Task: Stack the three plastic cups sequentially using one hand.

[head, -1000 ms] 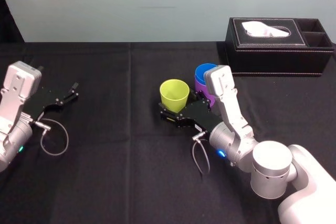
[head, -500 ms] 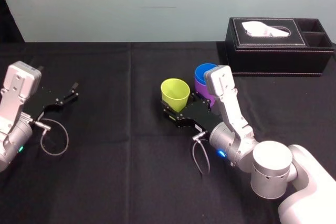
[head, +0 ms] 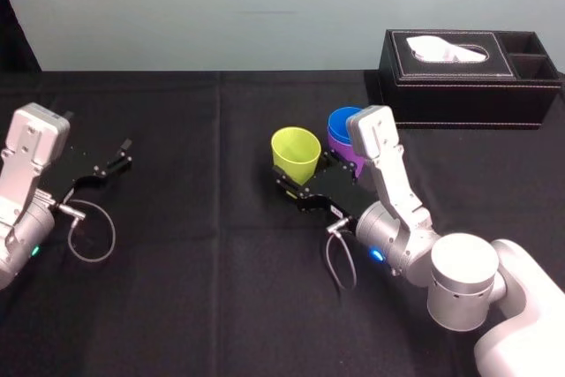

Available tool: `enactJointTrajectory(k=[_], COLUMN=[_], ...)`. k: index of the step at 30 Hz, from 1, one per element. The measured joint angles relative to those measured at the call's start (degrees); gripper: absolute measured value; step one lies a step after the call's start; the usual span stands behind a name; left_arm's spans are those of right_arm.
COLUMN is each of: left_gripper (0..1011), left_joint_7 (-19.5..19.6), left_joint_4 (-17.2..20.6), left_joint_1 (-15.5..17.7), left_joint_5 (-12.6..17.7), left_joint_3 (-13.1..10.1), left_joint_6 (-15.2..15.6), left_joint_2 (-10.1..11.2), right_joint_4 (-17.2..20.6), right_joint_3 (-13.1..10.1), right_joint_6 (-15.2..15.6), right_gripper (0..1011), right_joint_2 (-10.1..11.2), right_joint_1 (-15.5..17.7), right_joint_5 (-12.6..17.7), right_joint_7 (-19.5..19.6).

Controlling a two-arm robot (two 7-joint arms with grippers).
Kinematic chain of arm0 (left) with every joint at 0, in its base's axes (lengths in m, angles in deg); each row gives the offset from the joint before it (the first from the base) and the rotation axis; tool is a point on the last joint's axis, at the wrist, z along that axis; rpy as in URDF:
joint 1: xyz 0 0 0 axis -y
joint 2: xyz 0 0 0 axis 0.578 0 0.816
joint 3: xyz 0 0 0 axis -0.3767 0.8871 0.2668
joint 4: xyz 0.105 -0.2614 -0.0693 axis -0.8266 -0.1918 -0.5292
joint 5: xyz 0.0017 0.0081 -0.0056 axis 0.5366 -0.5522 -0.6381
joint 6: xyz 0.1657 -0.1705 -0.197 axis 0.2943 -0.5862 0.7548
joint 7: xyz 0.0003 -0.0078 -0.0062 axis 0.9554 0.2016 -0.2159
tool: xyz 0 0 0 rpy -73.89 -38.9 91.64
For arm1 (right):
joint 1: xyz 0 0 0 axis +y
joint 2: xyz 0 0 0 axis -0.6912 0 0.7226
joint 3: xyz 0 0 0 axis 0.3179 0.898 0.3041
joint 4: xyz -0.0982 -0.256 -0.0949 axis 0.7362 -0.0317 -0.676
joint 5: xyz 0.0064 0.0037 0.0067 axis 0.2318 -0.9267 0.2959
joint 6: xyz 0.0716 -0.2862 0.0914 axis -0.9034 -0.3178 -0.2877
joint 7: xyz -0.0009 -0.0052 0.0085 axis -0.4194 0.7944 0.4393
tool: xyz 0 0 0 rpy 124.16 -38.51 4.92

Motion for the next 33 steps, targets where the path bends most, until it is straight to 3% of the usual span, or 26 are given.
enactJointTrajectory(k=[21,33], left_gripper=[1011,1011], left_joint_7=[0.0,0.0], left_joint_4=[0.0,0.0], left_joint_1=[0.0,0.0], left_joint_5=[0.0,0.0], left_joint_3=[0.0,0.0], left_joint_6=[0.0,0.0], left_joint_2=[0.0,0.0], right_joint_4=[9.3,12.7], right_joint_3=[-0.4,-0.6], right_joint_6=[6.8,7.8], right_gripper=[724,723], right_joint_2=[3.6,5.2], right_joint_1=[1.0,1.1], right_joint_5=[2.5,4.0], right_joint_7=[-2.5,-2.7])
